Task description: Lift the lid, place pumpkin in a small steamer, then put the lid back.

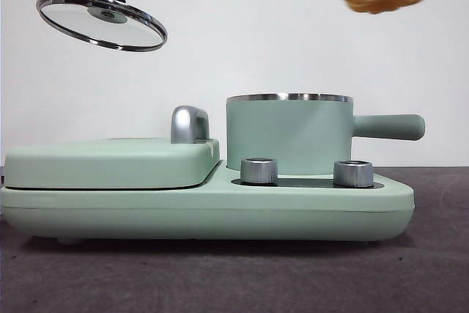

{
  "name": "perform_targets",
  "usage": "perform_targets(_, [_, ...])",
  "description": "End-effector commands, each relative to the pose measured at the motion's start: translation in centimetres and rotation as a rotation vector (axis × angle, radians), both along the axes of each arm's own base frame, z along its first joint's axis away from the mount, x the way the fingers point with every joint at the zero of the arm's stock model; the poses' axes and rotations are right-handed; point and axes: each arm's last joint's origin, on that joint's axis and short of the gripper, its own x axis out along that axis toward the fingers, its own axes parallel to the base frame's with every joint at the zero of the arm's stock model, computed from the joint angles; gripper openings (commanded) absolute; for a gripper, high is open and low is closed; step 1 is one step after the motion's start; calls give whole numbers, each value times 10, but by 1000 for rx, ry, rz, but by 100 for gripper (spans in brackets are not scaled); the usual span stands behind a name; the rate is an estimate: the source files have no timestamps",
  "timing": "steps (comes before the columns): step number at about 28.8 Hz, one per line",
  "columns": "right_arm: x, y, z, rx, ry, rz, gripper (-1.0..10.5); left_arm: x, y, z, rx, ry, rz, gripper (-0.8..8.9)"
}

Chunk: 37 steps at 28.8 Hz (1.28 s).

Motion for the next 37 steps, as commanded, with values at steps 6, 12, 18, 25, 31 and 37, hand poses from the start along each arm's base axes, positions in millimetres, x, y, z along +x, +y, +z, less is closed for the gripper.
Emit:
perform_targets(6, [66, 27, 3, -59, -43, 47, 364, -1, -1, 12, -15, -54, -8, 10])
perform_targets(12, [108, 43, -16, -74, -43, 50, 364, -1, -1, 12, -15, -54, -8, 10])
perform_targets(18, [134, 57, -41, -84, -37, 63, 364, -1, -1, 12, -14, -54, -8, 10])
perform_targets(25, [160, 72, -74, -76, -6, 79, 364, -1, -1, 12, -14, -55, -8, 10])
perform_targets(31, [179, 85, -115, -116, 81, 87, 364, -1, -1, 12, -13, -55, -8, 10])
perform_targets(37, [186, 90, -134, -118, 125, 98, 365, -1, -1, 12, -14, -54, -8, 10])
